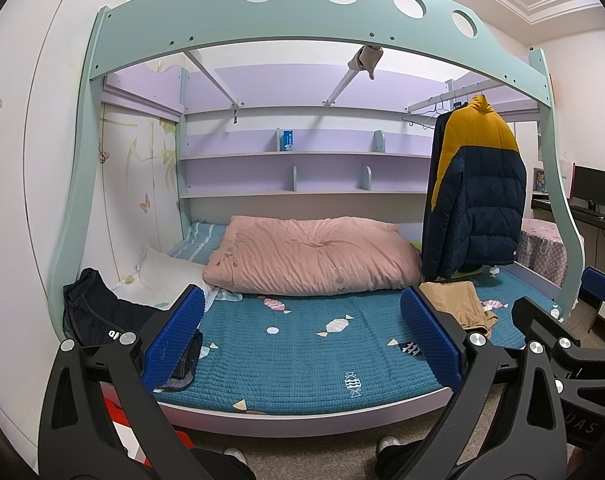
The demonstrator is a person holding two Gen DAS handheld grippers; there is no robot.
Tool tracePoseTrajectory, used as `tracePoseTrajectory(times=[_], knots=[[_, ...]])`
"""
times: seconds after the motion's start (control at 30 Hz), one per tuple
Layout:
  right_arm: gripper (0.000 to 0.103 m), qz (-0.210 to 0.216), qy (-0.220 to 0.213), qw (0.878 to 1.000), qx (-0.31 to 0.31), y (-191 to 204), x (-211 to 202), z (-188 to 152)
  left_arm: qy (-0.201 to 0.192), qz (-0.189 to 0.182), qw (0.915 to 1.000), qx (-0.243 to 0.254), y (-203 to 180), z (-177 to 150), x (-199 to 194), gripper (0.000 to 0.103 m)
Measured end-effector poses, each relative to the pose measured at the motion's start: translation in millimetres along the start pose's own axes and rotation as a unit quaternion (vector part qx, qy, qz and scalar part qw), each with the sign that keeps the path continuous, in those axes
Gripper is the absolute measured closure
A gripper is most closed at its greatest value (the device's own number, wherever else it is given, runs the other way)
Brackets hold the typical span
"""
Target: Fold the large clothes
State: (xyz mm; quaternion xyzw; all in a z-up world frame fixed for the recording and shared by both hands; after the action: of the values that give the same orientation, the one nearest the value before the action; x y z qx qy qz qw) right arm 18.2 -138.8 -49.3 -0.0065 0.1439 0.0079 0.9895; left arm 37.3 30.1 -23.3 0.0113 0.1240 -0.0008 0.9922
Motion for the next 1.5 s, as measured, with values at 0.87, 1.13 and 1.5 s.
tracePoseTrajectory(times=[0.87, 1.13, 1.5], knots=[[0.007, 0.000, 0.000, 1.000, -0.001, -1.4, 0.3, 0.5, 0.000, 0.001, 1.0000, 0.000, -1.8, 0.2, -1.0, 0.005], [0.007, 0.000, 0.000, 1.000, -0.001, -3.1, 0.0, 0.7, 0.000, 0.001, 1.0000, 0.000, -2.2, 1.5, -0.8, 0.005], [0.007, 0.001, 0.000, 1.000, -0.001, -4.5, 0.1, 0.7, 0.000, 0.001, 1.0000, 0.000, -2.8, 1.3, -0.9, 0.005]])
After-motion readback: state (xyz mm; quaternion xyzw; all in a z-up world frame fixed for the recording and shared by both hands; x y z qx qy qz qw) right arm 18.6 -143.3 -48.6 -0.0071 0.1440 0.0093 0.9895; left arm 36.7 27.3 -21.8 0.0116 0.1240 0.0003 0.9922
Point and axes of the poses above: each gripper's, at about its wrist camera, not at the fingertips, and x roughly the way its jaws point, y to its left, z to its top, the point moved 9 cm from there along x, roughly the way its jaws point, and after that the axes turned 5 degrees about z, right-handed, at the moved point
